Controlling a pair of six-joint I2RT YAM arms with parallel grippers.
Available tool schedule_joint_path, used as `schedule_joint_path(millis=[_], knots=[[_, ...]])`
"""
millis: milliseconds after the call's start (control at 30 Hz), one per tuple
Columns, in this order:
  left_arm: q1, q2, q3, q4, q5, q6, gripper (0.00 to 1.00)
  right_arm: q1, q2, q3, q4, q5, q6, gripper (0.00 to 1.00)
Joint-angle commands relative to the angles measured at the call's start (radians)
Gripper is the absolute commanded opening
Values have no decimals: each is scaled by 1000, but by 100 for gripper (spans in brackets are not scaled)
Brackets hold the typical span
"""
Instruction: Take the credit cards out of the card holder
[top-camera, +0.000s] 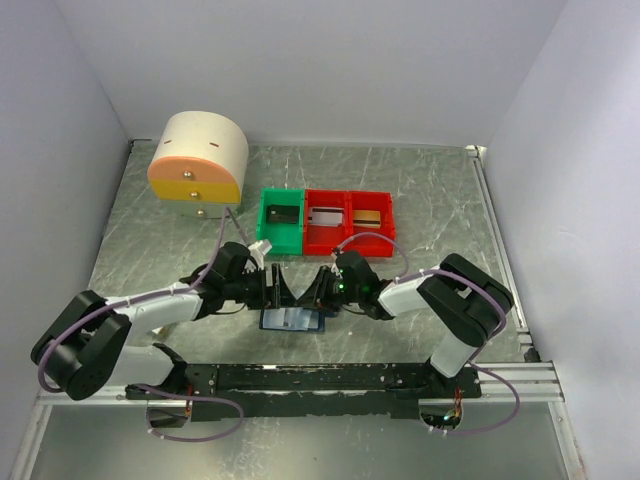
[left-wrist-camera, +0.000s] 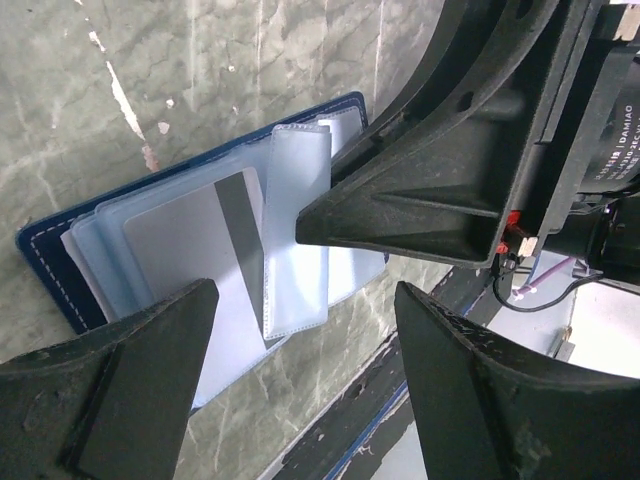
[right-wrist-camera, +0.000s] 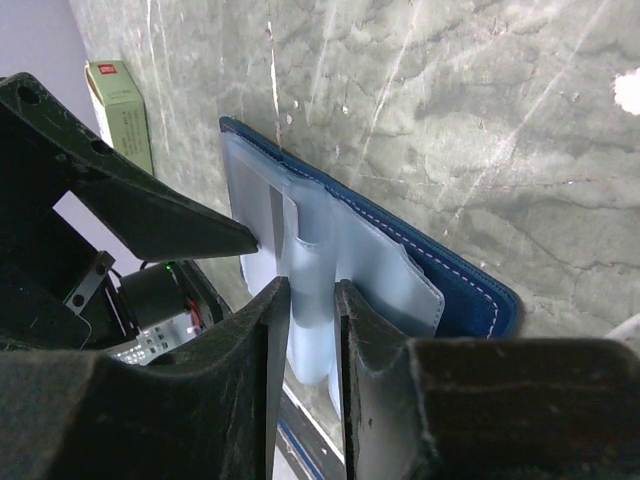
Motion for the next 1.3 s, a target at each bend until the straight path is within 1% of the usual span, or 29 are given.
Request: schedule_joint_path(millis=[0,167,333,500,567,633,767,867,933,1000,1067,1133,1200,1267], knots=[[-9,38,4,81,56,13,84,-8,-23,-25,4,5,11,26],[-14,80,-8,136,93,-8,83,-11,-44,-43,8,8,16,28],[-15,85,-19,189,124,-37,83,-18,-63,-48,-7,14,12,31],[-21,111,-14,269,215,-66,79,-23,-107,-42,-50,22,6,32],[-31,112,-11,311,241,-82,77,-25,-152,-40,-101,57,-2,34],[-40,116,-2,338,261,-95,76,-30,-219,-34,-182,110,-15,37],[-63,161,28,340,250,-95,76,-39,-369,-7,-414,269,-51,44],[-81,213,32,374,237,-114,76,-52,-457,12,-559,372,-61,46],[-94,249,35,400,229,-129,78,-56,-498,16,-616,403,-67,47],[-113,263,63,356,216,-118,73,-56,-520,17,-624,395,-77,48],[-132,184,71,298,140,-100,74,-56,-522,26,-605,349,-106,48],[-134,78,88,165,19,-67,76,-56,-504,48,-597,309,-128,48],[-134,-43,121,-29,-169,-30,79,-47,-476,75,-584,272,-157,48],[-133,-159,151,-223,-381,-39,82,-31,-446,107,-586,265,-175,48]])
